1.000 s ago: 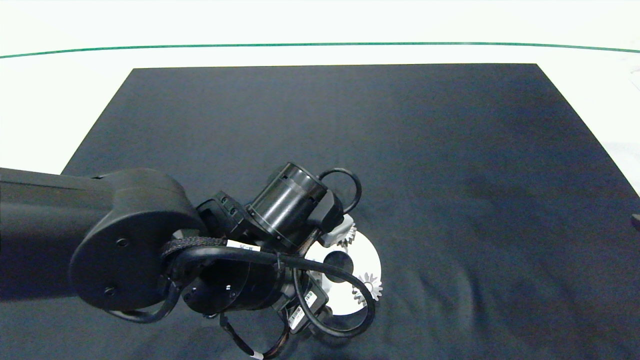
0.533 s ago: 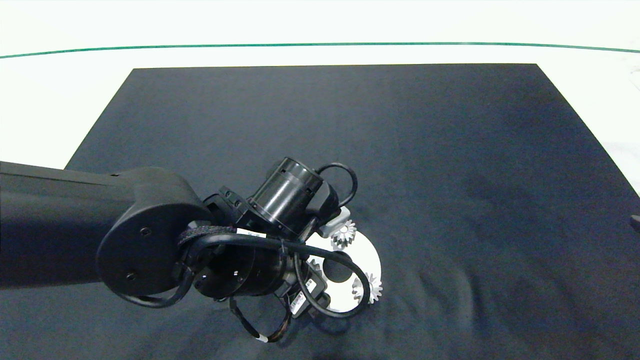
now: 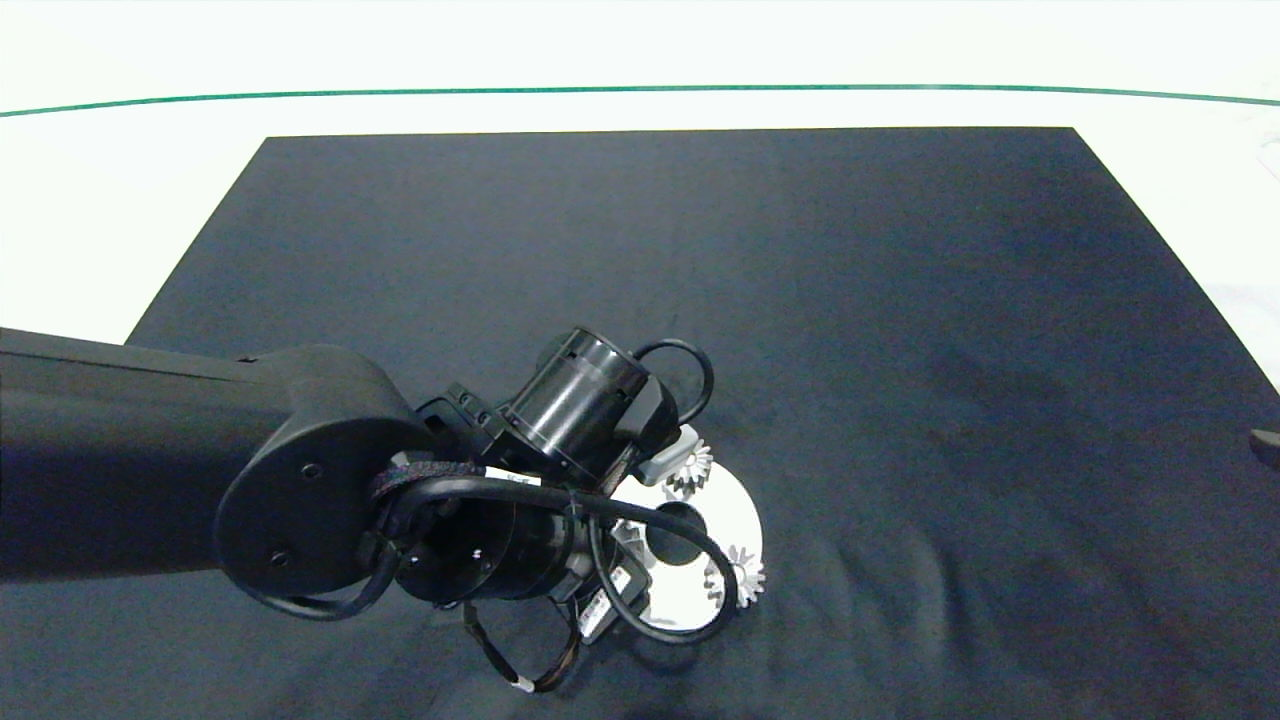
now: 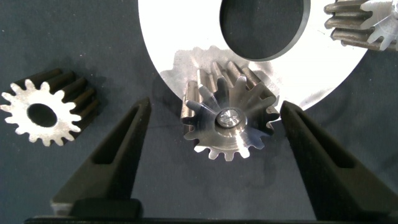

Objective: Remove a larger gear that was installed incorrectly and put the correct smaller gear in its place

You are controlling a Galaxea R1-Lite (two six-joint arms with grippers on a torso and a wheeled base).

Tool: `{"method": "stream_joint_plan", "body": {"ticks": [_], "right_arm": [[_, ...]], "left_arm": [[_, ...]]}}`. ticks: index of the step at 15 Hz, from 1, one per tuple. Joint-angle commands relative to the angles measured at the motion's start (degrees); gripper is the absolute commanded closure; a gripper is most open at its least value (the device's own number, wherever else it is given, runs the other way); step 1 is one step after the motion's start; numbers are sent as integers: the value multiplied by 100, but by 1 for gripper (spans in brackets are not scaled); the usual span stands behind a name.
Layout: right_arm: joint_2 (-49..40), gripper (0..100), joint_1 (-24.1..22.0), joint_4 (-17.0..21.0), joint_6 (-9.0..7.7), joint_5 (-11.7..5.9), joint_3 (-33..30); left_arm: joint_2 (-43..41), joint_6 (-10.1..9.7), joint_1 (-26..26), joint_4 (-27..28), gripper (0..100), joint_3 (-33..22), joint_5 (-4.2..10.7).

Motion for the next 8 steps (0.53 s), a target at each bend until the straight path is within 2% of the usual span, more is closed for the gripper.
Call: {"method": "stream_joint_plan", "body": {"ticks": [1,8], "right_arm": [[28,0,4,11,-14,4,10],[28,0,4,11,-50,4,10]], "left_arm": [[-23,2,-10,12,25,0,9],[30,-7,-19,-5,38,0,-26]]}}
